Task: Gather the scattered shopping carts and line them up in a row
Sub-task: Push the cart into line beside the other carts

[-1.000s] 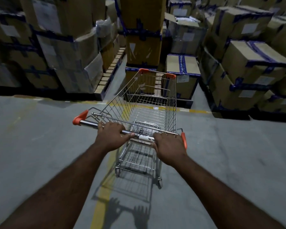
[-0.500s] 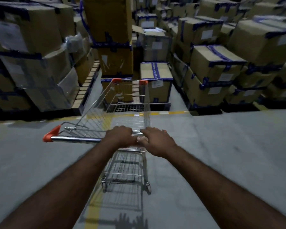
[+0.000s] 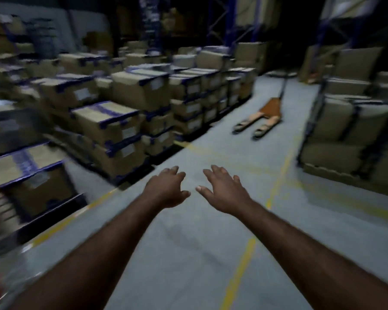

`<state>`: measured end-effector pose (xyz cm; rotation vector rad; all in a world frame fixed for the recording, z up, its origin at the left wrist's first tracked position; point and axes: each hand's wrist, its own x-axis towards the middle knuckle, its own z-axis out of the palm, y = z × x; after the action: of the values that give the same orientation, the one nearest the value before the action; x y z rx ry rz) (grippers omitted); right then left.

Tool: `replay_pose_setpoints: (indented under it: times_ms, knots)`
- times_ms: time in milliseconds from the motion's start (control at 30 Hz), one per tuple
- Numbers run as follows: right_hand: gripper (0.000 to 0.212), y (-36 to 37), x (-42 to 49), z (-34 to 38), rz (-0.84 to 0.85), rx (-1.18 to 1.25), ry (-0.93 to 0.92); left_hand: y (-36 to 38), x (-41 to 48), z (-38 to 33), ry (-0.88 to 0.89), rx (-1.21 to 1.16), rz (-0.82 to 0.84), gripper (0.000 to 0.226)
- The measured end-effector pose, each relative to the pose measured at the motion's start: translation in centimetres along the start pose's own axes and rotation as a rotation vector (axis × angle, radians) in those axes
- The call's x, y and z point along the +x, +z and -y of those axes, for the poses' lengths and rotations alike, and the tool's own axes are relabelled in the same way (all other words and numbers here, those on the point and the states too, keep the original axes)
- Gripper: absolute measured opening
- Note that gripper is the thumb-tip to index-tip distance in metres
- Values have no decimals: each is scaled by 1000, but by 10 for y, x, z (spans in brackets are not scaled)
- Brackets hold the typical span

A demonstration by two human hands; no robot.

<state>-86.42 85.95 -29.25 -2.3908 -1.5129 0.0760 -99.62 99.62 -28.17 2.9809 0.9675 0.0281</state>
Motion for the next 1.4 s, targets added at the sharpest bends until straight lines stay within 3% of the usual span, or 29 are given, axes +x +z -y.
replay_pose_setpoints:
  times_ms: [300, 500, 833, 1400]
  knots:
    - [71, -138, -149, -216, -250, -130, 511, -59, 84, -292, 553, 21, -158, 73]
    - [75, -219, -269, -294, -392, -219, 790, -95, 75, -463, 869, -21, -223, 76]
    - [74, -291, -454, -391, -508, -346, 1183, -109, 30, -700, 1278, -138, -143, 81]
    - [78, -399, -590, -661, -474, -418, 1444, -98, 60, -1111, 1574, -172, -66, 83]
